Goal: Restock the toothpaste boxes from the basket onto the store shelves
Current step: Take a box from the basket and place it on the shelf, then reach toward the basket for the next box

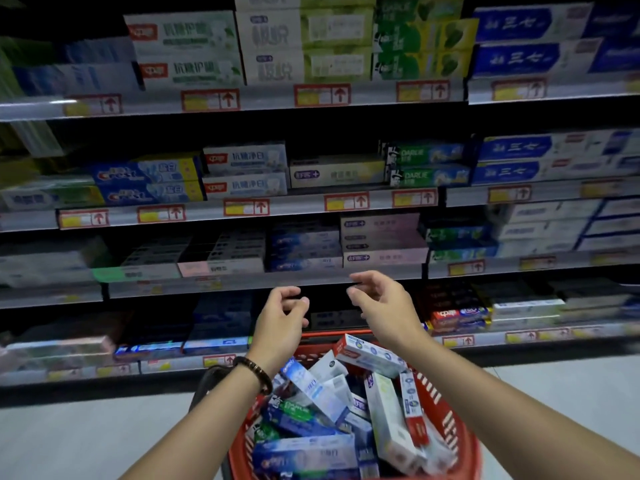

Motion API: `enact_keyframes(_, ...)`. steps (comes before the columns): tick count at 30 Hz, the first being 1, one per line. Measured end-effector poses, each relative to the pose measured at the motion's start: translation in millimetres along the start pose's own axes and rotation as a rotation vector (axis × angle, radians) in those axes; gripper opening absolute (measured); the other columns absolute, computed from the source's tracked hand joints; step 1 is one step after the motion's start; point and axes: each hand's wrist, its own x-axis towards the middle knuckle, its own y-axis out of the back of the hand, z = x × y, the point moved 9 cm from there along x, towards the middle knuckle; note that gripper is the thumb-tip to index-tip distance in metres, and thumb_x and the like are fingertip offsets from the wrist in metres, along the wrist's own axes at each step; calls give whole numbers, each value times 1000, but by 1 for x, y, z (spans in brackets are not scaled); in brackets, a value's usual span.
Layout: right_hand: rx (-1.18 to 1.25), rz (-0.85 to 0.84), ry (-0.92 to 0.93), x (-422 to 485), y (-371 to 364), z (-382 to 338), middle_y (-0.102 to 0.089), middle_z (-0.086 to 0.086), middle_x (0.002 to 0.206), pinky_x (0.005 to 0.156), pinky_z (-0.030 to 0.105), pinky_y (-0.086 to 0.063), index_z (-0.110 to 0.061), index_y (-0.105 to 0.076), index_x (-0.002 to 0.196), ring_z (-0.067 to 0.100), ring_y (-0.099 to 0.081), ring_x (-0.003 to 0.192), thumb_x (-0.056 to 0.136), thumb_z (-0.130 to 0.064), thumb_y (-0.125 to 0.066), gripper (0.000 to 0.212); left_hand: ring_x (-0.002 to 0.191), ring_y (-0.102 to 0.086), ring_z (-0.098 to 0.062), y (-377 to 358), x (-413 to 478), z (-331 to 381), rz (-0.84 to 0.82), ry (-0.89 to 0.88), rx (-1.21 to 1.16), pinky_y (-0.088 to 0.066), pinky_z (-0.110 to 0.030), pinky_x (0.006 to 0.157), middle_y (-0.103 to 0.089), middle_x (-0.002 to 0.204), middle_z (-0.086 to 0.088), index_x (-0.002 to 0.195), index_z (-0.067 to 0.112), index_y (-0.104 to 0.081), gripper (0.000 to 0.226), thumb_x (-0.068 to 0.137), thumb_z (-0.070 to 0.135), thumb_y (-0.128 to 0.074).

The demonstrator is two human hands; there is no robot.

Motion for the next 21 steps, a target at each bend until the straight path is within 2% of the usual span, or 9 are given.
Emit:
enact_keyframes(6,-9,6,-56,-9,16,44,-76,-6,106,85,32,-59,-30,-71,119,7,-72,99,101,-27,-71,18,90,-72,-18,-26,-3,-34,-62,50,36,-47,-22,63,-69,104,0,122,23,-57,18,104,25,-60)
enact_keyframes(8,-13,15,-83,-9,21,59,-76,-6,105,85,33,-59,-31,-72,116,8,-72,99,100,-27,-71,16,87,-72,-18,-36,-2,-47,-87,71,48,-47,-21,60,-69,103,0,122,22,-57,19,104,23,-60)
enact_keyframes(13,-3,25,-136,-6,30,89,-78,-3,101,83,42,-63,-35,-72,110,14,-74,95,98,-31,-72,13,88,-72,-17,-57,5,-68,-149,96,92,-50,-22,67,-68,105,0,121,22,-58,19,102,20,-62)
enact_keyframes(16,25,22,-175,-7,34,105,-78,1,99,82,38,-62,-28,-73,111,18,-76,93,101,-24,-71,11,92,-72,-21,-68,11,-82,-187,116,124,-56,-30,74,-68,105,-3,120,22,-59,18,102,20,-63)
enact_keyframes(19,94,24,-237,-8,38,122,-79,5,99,74,33,-58,-22,-73,110,17,-77,88,101,-19,-69,10,92,-71,-20,-80,13,-95,-223,139,157,-52,-26,68,-68,107,-3,120,23,-59,19,102,20,-63)
enact_keyframes(21,94,23,-252,-8,38,128,-79,5,99,71,29,-57,-20,-73,110,11,-77,85,101,-17,-68,10,95,-69,-19,-89,16,-104,-244,149,174,-51,-25,70,-67,110,-2,119,25,-59,19,101,21,-64)
